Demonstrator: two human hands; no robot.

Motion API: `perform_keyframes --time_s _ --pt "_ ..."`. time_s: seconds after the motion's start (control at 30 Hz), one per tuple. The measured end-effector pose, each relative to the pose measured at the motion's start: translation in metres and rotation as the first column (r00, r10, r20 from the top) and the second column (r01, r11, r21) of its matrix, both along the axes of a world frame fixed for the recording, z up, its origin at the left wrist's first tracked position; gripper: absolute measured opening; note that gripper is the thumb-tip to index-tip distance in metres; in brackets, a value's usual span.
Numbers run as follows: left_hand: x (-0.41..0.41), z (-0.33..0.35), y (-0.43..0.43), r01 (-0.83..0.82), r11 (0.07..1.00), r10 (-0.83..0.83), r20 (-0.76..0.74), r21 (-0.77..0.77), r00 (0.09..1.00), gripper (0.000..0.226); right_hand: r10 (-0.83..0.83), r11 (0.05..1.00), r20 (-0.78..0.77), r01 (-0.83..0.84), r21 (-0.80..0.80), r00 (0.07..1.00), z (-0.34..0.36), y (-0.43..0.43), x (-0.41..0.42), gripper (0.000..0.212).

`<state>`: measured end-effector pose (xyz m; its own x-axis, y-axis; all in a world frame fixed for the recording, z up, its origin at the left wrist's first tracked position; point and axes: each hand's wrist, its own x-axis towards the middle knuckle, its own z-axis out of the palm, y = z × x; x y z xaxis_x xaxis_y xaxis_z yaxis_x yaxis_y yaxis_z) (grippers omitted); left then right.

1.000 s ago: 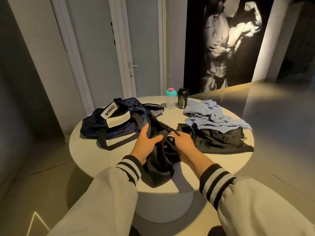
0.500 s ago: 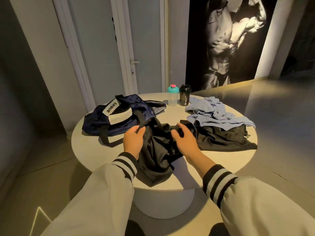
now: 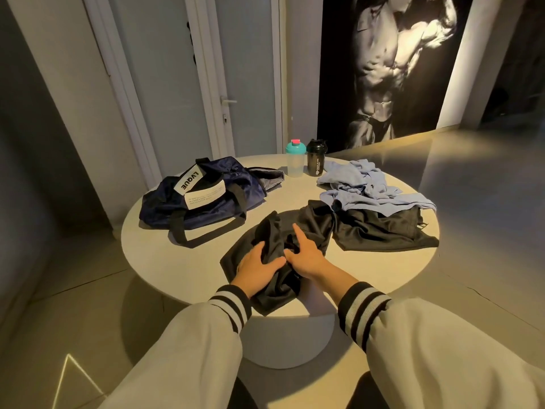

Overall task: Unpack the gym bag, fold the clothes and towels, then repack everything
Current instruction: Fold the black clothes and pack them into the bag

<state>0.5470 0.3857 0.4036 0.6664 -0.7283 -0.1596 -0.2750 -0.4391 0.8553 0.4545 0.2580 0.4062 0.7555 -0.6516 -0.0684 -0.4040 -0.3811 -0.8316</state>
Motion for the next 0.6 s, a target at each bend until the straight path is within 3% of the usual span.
perform_keyframes --time_s 0.03,0.13,0.23,0.3,0.37,0.43,0.5,0.6 --pt "-0.001 -0.002 -0.001 0.01 0.999 -0.011 0.033 0.05 0.999 0.087 0.018 0.999 0.002 -0.018 0.041 1.0 0.0 0.003 -0.002 0.076" --pt "-0.011 0.01 -0.001 0.058 0.998 -0.059 0.089 0.011 0.994 0.036 0.004 0.968 0.081 -0.024 0.252 0.997 0.008 0.009 -0.009 0.069" --pt "-0.021 0.024 0.003 -0.017 0.997 0.025 0.111 -0.075 0.994 0.035 -0.035 0.92 0.146 -0.025 0.39 0.989 0.026 0.021 -0.015 0.067" --pt "-0.029 0.037 0.009 -0.136 0.97 0.147 0.045 -0.2 0.988 0.033 -0.056 0.917 0.147 -0.008 0.4 0.988 0.038 0.032 -0.02 0.061" --pt "-0.031 0.055 0.015 -0.215 0.93 0.217 -0.028 -0.299 0.976 0.03 -0.057 0.915 0.217 -0.036 0.402 0.975 0.051 0.04 -0.024 0.039" --pt "-0.031 0.079 0.022 -0.228 0.902 0.21 -0.09 -0.367 0.974 0.024 -0.084 0.927 0.288 -0.031 0.375 0.954 0.066 0.045 -0.029 0.025" --pt "-0.027 0.101 0.026 -0.214 0.878 0.167 -0.144 -0.428 0.975 0.019 -0.132 0.956 0.346 0.027 0.292 0.929 0.081 0.045 -0.032 0.024" --pt "-0.019 0.117 0.03 -0.171 0.867 0.181 -0.023 -0.468 0.983 0.019 -0.229 0.967 0.493 0.138 0.215 0.839 0.094 0.046 -0.032 0.014"
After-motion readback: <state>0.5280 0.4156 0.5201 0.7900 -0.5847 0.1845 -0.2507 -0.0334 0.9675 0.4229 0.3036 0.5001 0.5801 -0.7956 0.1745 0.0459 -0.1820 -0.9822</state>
